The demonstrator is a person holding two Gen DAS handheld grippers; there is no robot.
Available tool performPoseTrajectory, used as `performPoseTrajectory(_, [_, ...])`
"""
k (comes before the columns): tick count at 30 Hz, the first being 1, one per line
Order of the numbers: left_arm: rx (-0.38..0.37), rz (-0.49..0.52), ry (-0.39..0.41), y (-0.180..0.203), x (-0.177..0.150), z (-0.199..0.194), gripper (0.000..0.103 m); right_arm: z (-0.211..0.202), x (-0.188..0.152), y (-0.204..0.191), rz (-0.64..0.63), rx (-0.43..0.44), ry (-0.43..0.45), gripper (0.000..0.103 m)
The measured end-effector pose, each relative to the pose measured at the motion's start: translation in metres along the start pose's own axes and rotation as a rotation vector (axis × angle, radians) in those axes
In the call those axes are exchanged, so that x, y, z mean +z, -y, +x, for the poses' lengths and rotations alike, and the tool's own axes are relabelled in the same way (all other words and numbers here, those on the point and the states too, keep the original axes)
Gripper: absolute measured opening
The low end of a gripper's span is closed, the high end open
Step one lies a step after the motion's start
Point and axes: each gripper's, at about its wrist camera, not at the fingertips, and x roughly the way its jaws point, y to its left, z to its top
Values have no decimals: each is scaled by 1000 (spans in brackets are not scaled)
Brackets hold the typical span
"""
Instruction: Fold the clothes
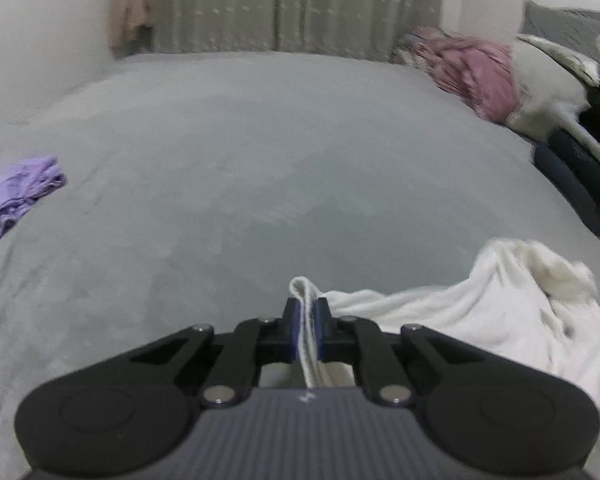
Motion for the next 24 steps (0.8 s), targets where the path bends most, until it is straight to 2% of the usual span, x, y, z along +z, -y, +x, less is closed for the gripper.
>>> performPoseTrajectory(2, [73, 32, 22, 4, 3, 3, 6, 0, 1, 0, 4, 7, 3, 61])
performPoseTrajectory(3, [78, 37, 21, 5, 4, 4, 6, 0, 3, 0, 10, 11, 9, 61])
performPoseTrajectory(8, [76, 39, -10, 7, 5, 16, 7, -1, 20, 4, 60, 53, 48, 62])
performPoseTrajectory(9, [77, 40, -13, 8, 5, 17, 7, 0, 23, 5, 77, 69, 49, 66])
performPoseTrajectory(12, [68, 29, -25, 3, 6, 19, 7, 9, 35, 9, 190, 160, 39, 73])
performPoseTrajectory(16, [61, 14, -33, -1, 4, 21, 7, 25, 50, 1, 294, 247, 25, 74])
performPoseTrajectory(24, [59, 4, -29, -3, 2, 25, 7, 55, 78, -39, 221, 311, -11, 74])
